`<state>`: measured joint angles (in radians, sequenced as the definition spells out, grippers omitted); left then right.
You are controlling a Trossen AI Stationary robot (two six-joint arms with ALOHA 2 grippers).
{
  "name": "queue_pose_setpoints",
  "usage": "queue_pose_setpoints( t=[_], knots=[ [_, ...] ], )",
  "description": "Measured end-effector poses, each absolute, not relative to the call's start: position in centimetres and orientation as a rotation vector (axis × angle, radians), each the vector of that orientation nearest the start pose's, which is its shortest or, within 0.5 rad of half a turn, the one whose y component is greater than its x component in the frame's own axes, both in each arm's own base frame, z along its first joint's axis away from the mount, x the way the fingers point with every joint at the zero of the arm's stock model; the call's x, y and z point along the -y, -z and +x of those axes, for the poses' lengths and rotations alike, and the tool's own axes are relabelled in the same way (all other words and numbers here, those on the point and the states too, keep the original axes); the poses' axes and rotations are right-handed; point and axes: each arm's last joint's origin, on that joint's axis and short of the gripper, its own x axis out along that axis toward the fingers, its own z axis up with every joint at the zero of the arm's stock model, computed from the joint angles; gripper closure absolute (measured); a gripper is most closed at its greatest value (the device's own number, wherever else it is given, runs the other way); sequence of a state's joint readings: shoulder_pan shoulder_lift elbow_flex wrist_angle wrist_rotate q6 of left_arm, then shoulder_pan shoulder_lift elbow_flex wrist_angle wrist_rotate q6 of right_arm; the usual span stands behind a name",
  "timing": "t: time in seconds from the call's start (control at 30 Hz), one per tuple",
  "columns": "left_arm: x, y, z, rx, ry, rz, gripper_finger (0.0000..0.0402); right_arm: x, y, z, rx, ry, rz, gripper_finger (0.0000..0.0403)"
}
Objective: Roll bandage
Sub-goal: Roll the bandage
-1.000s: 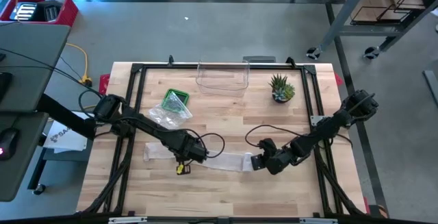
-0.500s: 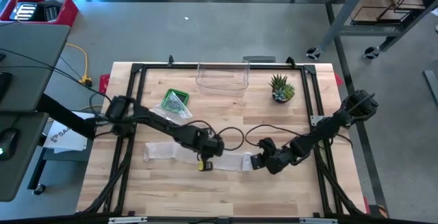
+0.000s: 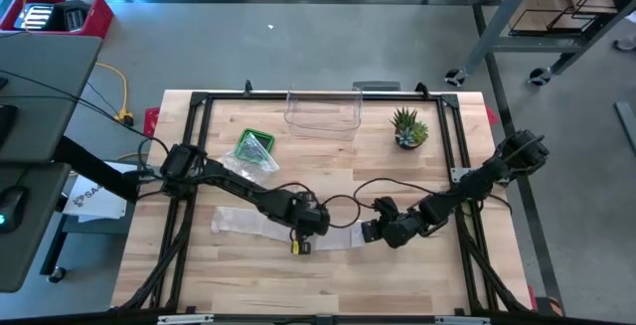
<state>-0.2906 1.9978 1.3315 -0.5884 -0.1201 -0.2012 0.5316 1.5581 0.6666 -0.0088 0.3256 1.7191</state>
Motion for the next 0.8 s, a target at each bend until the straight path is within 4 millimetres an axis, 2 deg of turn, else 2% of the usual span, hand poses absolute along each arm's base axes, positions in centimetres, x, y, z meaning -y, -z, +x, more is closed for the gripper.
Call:
queue_pose_setpoints(
  t=[0.2, 0.33, 0.43, 0.6, 0.73, 0.8],
  knots=[
    [10.0, -16.0, 35.0, -1.405, -0.091, 0.078, 0.0401, -13.3, -14.3, 24.6, -0.704, 0.492, 1.249, 0.0403],
    [10.2, -17.5, 34.7, -1.358, -0.091, 0.021, 0.0401, -13.3, -14.3, 24.6, -0.696, 0.495, 1.247, 0.0403],
    [11.0, -18.5, 35.5, -1.226, -0.068, -0.040, 0.0401, -13.3, -14.3, 24.6, -0.693, 0.496, 1.245, 0.0403],
    [12.4, -19.3, 38.0, -0.963, 0.035, -0.131, 0.0401, -13.5, -13.9, 24.8, -0.709, 0.486, 1.257, 0.0403],
    [12.7, -17.9, 38.6, -0.966, 0.039, -0.169, 0.0401, -14.0, -13.4, 25.4, -0.694, 0.431, 1.283, 0.0403],
    [12.6, -17.7, 38.6, -0.979, 0.023, -0.188, 0.0401, -14.3, -13.8, 25.6, -0.662, 0.387, 1.267, 0.0403]
  ],
)
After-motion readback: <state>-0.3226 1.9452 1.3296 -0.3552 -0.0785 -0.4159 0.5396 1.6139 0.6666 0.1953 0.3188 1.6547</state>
